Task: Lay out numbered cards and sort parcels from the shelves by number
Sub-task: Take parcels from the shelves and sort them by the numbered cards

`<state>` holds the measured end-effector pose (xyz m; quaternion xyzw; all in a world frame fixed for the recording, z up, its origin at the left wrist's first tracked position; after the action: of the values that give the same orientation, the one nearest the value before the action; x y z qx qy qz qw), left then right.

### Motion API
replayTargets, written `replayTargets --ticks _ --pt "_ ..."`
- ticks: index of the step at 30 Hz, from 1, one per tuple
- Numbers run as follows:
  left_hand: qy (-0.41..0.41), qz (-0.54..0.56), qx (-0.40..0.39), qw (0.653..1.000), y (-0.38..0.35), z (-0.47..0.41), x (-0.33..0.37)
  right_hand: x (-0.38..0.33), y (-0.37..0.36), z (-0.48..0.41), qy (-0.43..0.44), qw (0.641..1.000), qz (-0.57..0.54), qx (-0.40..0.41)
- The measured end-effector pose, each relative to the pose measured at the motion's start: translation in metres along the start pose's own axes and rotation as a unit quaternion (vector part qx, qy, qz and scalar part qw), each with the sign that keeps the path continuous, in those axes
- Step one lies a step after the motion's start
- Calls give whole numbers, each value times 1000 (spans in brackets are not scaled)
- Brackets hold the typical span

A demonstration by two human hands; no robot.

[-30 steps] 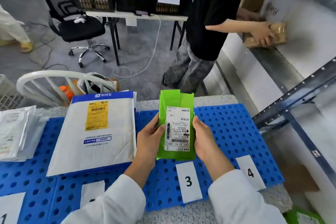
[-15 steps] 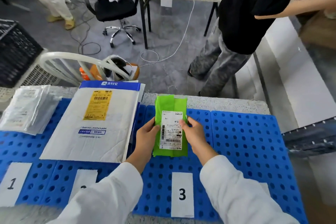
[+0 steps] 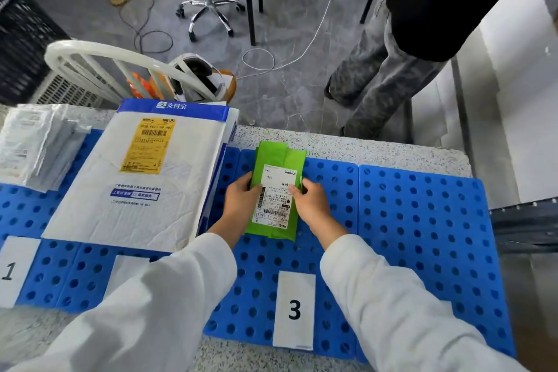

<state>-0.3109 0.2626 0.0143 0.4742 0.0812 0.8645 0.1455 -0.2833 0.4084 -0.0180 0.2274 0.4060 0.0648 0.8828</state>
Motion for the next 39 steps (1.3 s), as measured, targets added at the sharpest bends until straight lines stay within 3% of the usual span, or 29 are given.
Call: replayTargets --ticks 8,11,16,20,23,26,32,37,39 --pt "-38 -122 21 992 -3 3 3 1 7 1 20 999 33 -5" --pt "-101 -214 -16 972 -5 24 23 12 23 12 27 999 37 21" --pt "-228 -399 -105 882 -2 62 71 6 72 51 91 988 122 -3" --pt "-301 -508 -108 800 10 90 118 -22 125 91 161 966 201 31" --pt "-356 -531 -98 763 11 113 150 -32 162 130 187 944 258 88" --pt "-418 -526 -109 733 10 137 175 -28 189 172 171 935 280 136" --pt "-549 -525 -169 628 0 198 192 7 214 277 75 934 249 245" --pt "-641 -512 -215 530 -19 252 175 34 214 362 8 907 240 345" --pt "-660 -500 -236 508 -26 274 166 45 209 400 -11 898 224 379"
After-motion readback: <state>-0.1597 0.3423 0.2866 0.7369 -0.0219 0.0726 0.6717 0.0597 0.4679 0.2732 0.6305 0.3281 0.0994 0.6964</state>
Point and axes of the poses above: each hand's wrist, its own z-axis away from the middle knuckle, its own y-axis out of the back of the hand, x = y × z, the point moved 2 cm from there along -z, towards the middle knuckle, and after that the axes turned 1 degree about -z, right-handed, at the moved point
